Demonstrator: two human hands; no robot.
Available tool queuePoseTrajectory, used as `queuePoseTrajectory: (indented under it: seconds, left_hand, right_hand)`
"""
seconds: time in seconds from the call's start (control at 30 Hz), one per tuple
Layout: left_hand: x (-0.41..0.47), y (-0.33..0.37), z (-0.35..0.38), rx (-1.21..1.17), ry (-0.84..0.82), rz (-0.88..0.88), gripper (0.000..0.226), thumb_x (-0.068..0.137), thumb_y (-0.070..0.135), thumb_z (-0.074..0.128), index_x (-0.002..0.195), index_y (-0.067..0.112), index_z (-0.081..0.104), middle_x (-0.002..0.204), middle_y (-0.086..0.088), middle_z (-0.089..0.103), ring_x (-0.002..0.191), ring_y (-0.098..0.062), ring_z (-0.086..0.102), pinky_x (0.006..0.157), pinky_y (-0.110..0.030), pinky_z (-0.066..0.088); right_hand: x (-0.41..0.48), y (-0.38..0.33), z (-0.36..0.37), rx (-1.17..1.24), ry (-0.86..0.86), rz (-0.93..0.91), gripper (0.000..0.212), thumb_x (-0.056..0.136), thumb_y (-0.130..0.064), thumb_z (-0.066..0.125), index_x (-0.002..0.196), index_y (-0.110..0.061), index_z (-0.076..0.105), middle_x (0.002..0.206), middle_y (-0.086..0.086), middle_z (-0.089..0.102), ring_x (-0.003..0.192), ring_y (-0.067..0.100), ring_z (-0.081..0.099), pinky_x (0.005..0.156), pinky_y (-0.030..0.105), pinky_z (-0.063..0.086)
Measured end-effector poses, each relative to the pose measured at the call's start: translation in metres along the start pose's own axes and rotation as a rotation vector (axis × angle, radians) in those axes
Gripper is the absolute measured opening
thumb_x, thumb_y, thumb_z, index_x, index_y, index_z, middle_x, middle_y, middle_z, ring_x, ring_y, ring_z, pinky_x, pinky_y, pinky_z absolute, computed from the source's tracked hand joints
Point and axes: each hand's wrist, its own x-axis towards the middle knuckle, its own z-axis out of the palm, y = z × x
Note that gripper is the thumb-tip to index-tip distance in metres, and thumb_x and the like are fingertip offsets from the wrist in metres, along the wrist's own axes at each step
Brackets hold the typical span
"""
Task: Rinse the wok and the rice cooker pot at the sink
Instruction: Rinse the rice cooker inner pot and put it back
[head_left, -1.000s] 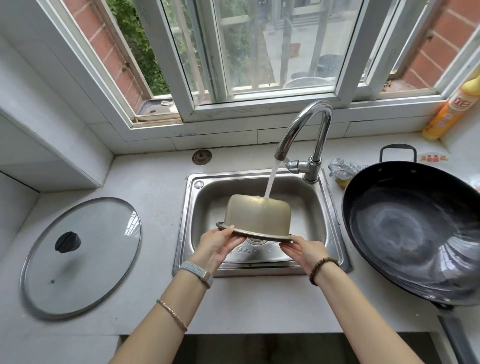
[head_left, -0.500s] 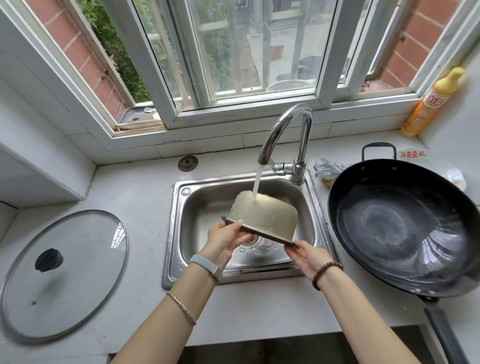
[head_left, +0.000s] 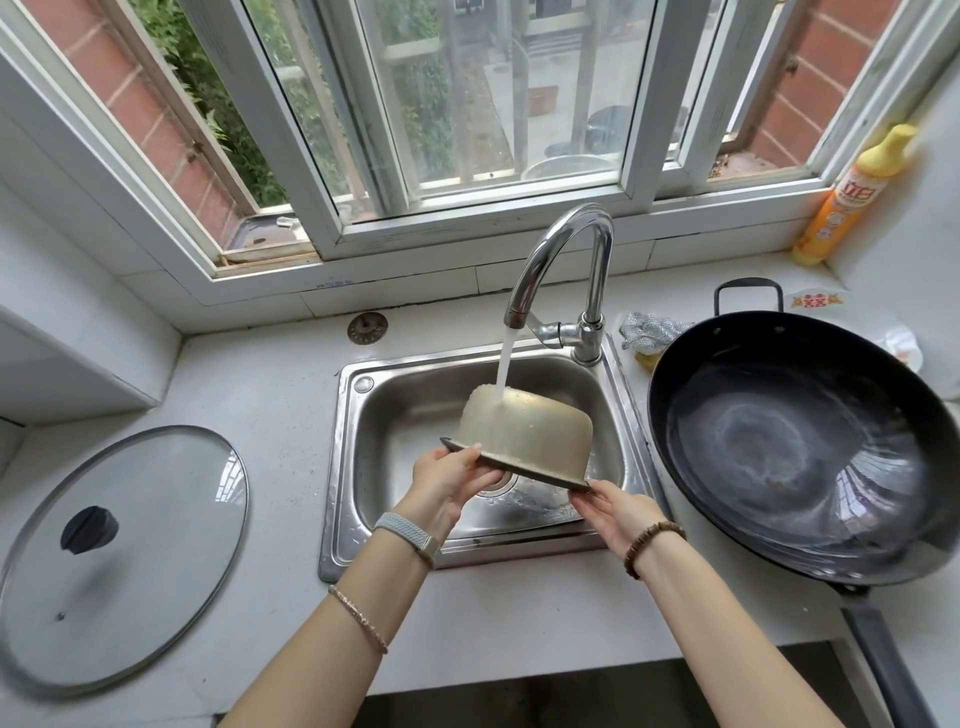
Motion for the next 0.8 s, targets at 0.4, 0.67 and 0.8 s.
queuePoseTrajectory:
  seconds: [0.4, 0.67, 0.8]
  left_hand:
    - [-0.020, -0.002, -0.043, 0.067, 0.061, -0.034, 0.035, 0.095, -0.017, 0.040, 0.129, -0.010, 0.038, 0.094, -0.024, 0.058, 0.102, -0.043, 0.060, 0.092, -0.057, 0.046]
    - [-0.025, -0.006, -0.067, -0.033, 0.130, -0.026, 0.057, 0.094, -0.019, 0.039, 0.146, -0.007, 0.020, 0.102, -0.023, 0.056, 0.095, -0.038, 0.060, 0.097, -0.060, 0.042]
    - [-0.028, -0.005, -0.077, -0.109, 0.134, -0.032, 0.066, 0.094, -0.019, 0.039, 0.151, -0.001, 0.011, 0.139, -0.033, 0.041, 0.123, -0.047, 0.050, 0.100, -0.061, 0.040]
  right_hand:
    - [0.005, 0.029, 0.013, -0.169, -0.048, -0.013, 0.030, 0.086, 0.015, 0.055, 0.115, 0.016, 0.048, 0.101, 0.034, 0.061, 0.083, 0.032, 0.065, 0.059, 0.029, 0.060]
    - [0.005, 0.040, 0.024, -0.250, -0.107, -0.026, 0.042, 0.088, 0.009, 0.058, 0.127, 0.017, 0.043, 0.093, 0.028, 0.064, 0.084, 0.029, 0.067, 0.065, 0.027, 0.060]
    - [0.003, 0.041, 0.034, -0.267, -0.112, -0.035, 0.041, 0.088, 0.009, 0.058, 0.126, 0.013, 0.045, 0.084, 0.026, 0.065, 0.078, 0.029, 0.067, 0.064, 0.027, 0.060]
